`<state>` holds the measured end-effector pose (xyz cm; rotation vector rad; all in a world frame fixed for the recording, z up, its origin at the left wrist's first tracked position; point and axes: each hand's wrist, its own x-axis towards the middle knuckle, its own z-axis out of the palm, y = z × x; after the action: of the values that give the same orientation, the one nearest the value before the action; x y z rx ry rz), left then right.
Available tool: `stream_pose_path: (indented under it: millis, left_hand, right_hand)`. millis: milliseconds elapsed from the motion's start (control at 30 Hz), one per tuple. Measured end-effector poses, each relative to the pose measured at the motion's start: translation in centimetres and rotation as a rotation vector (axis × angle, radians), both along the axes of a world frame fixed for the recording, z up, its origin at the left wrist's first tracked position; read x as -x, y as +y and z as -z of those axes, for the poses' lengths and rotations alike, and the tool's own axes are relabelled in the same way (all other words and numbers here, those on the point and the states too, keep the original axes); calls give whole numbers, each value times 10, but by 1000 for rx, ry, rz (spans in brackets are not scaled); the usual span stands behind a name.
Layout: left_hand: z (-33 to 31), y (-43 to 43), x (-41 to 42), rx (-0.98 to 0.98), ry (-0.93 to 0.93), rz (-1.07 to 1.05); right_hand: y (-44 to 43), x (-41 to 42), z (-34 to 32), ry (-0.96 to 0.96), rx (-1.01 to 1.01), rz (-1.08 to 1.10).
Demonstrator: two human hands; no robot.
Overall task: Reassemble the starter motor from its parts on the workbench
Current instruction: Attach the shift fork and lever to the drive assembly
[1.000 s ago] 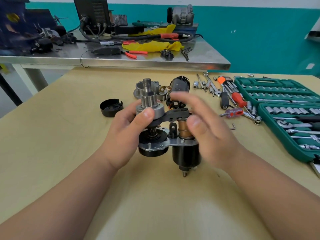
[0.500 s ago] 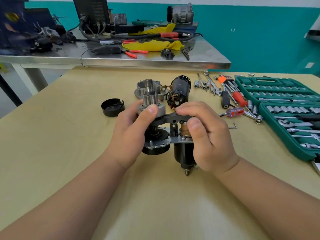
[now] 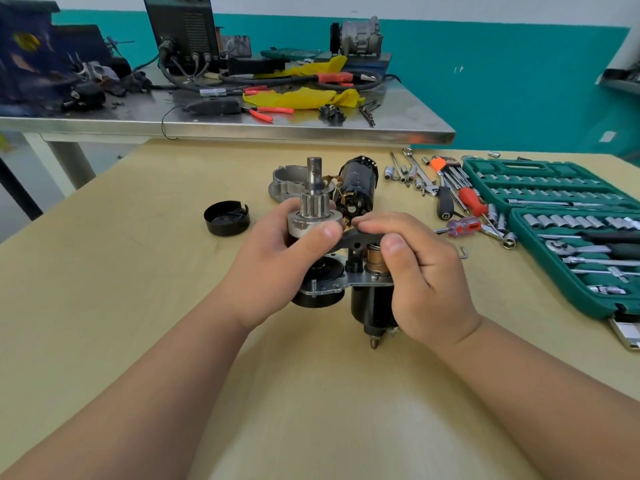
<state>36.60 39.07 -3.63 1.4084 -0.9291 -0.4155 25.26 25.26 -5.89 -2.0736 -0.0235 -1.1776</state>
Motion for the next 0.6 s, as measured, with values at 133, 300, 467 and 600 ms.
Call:
stream_pose_path:
  millis: [133,300,467,600]
  left_hand:
    - [-3,1,-3,-46,-21,52]
    - [-8,2,-6,-114,-57,77]
    - [-7,4,-10,-152,-35,110]
    - [-7,2,-13,-180,-40,82]
  right_hand:
    - [2,1,0,4,-13,-16]
    - [1,2,-2,57,-41,-12]
    - [4,4,-6,117,-62,-67]
    - [7,1,-19,316,-448,-61]
